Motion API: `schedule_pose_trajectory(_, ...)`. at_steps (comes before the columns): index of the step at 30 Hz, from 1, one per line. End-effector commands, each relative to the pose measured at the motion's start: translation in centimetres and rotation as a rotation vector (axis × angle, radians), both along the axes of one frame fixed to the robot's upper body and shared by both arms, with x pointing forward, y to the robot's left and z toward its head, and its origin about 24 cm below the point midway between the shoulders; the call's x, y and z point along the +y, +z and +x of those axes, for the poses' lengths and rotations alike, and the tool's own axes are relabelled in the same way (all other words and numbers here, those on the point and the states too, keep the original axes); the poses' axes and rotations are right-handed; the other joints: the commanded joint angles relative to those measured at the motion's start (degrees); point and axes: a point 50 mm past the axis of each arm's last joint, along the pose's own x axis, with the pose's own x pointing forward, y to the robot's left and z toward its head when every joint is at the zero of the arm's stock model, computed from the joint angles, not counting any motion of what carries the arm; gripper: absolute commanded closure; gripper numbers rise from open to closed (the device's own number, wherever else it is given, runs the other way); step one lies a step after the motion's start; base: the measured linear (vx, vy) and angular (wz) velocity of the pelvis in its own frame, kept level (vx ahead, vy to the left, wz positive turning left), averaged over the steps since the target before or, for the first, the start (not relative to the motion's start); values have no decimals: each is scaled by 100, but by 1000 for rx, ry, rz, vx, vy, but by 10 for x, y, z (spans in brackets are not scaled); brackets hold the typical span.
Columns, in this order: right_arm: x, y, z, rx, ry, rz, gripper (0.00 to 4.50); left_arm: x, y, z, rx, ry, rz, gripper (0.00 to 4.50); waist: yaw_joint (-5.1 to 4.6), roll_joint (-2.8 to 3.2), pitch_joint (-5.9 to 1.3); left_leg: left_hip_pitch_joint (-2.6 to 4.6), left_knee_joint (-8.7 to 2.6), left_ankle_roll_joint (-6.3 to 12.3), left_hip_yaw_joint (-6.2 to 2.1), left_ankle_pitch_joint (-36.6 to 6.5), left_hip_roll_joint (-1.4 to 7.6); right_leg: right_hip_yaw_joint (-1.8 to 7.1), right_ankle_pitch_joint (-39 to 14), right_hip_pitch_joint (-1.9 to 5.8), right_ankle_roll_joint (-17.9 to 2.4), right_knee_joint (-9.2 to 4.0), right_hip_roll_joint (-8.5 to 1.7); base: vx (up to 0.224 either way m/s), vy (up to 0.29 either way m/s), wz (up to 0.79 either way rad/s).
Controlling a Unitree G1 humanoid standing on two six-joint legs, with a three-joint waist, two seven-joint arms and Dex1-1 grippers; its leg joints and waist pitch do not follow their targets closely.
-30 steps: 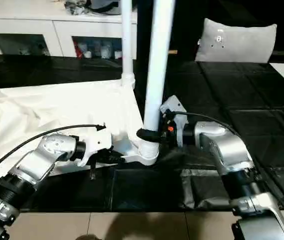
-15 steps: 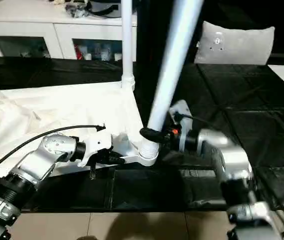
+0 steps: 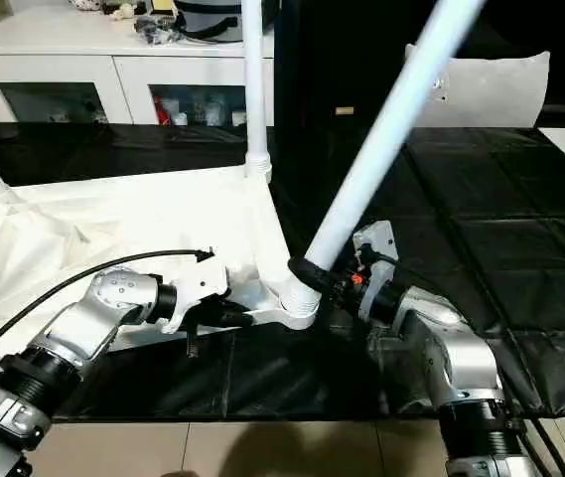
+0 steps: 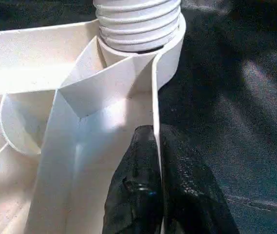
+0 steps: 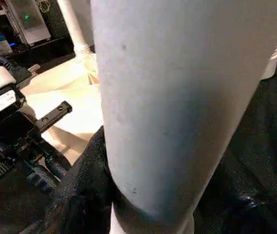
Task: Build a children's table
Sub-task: Insert table leg to table base
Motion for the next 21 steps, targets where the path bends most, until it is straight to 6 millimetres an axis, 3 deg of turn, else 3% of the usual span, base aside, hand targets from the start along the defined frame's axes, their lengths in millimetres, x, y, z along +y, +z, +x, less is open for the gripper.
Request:
schedule_pose_trajectory(1,4,-16,-8,35,30,-114,264,-1,5,4,-48,23,4,450,-49,26,-295,43,-481,89,-138,-1458,369,346,-2334,212,-546,-556,-595,0,0,0)
schedule_pose_trajectory(5,7,-18,-10,33,65,-159,264,1,3,3,-49,26,13,450,-64,16,-271,45,-493,96,-135,-1558,357,351,-2521,206,-495,-582,-605,0,0,0)
schedule_pose_trajectory(6,7,-19,-11,37,73,-165,264,1,2,2,-49,24,17,450,-67,-28,-266,49,-493,106,-131,-1592,353,348,-2646,203,-465,-603,-609,0,0,0)
schedule_pose_trajectory(13,11,-17,-7,54,152,-210,264,7,1,1,-53,6,58,450,-77,-14,-252,45,-492,144,-135,-1590,342,349,-2905,181,-364,-634,-615,0,0,0)
schedule_pose_trajectory(21,13,-15,-3,85,247,-236,264,12,5,4,-59,-39,104,450,-60,-69,-271,30,-500,190,-132,-1410,363,359,-2647,191,-446,-590,-618,0,0,0)
